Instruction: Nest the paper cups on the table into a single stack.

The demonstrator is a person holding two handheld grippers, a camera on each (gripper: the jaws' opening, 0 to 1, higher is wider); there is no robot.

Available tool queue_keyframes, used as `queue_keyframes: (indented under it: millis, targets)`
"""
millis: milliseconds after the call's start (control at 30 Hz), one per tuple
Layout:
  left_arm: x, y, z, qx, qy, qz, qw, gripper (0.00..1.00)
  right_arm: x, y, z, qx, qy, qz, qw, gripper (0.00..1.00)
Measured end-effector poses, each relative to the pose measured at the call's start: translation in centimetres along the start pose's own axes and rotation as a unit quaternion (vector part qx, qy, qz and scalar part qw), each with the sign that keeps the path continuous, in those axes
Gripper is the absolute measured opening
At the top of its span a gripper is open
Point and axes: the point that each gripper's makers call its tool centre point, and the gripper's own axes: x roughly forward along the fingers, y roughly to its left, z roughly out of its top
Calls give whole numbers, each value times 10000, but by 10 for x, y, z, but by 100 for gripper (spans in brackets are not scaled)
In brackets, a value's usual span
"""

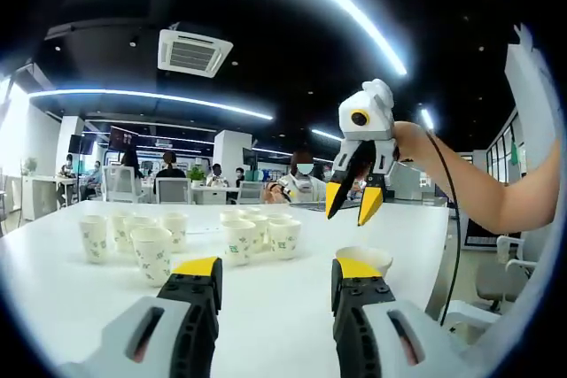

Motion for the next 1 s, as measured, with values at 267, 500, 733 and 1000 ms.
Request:
queue_keyframes:
  millis: [267,500,733,1000]
  targets:
    - [5,-6,-6,-9,62,-59,10000,53,-18,-1,-6,303,-1103,-726,9908,27]
    - [11,-9,-13,-79,124,-92,9999,53,-50,4,-3,573,-2749,-1623,9459,25]
    - [10,-4,-6,-193,-107,69,9997,55,-65,31,-5,660,-3713,-2517,8913,30]
    - [7,12,0,-14,-195,292,9994,63,-69,57,-8,621,-4149,-3234,8482,36]
